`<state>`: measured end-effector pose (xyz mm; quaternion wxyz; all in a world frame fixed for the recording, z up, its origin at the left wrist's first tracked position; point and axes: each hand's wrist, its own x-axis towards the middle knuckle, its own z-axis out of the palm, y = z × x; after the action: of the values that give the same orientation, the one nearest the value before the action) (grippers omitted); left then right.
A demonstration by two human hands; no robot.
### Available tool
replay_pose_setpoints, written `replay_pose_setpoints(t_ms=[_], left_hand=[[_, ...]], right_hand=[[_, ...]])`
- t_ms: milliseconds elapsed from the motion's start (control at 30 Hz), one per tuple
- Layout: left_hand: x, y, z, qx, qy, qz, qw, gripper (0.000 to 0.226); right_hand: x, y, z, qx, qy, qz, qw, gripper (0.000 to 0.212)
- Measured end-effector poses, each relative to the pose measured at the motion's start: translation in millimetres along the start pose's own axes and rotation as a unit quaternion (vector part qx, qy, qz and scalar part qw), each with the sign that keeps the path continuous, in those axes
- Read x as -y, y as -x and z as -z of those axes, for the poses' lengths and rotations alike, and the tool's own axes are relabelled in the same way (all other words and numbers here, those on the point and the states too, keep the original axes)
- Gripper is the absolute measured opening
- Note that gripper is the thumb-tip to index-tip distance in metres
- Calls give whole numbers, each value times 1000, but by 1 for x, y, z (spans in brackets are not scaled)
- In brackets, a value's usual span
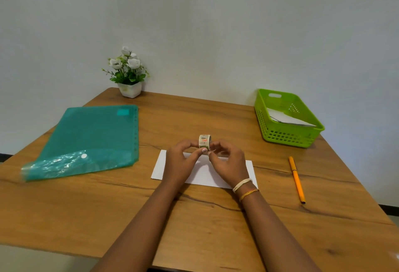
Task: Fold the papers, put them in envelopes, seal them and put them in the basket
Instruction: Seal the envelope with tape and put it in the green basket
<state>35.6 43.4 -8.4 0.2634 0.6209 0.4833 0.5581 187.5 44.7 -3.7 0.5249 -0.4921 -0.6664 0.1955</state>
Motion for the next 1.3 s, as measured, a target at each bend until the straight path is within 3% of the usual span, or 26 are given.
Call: replay_pose_setpoints(t_ms=[100,233,500,867,1067,1167,1300], left_hand=[[4,-2,0,-2,-39,-32,999,9],[4,0,-2,26,-73,-64,995,8],[5,1,-1,31,-88,-92,991,15],[1,3,-1,45,-102,-78,991,16],[1,1,-1,61,-103,-59,991,16],[3,0,0,76,-90,-68,991,18],[3,-1,1,75,-81,-67,992,24]], right_hand=[[6,0,6,-97,58,115,987,32],[7,-2,4,-72,80,184,977,23],[6,0,4,-32,63,190,979,11],[9,-1,4,-18,164,198,966,3],[7,-2,4,-56,107,148,982,11],[3,-3,6,-13,97,123,988,29],[1,-4,5,9,90,117,989,26]])
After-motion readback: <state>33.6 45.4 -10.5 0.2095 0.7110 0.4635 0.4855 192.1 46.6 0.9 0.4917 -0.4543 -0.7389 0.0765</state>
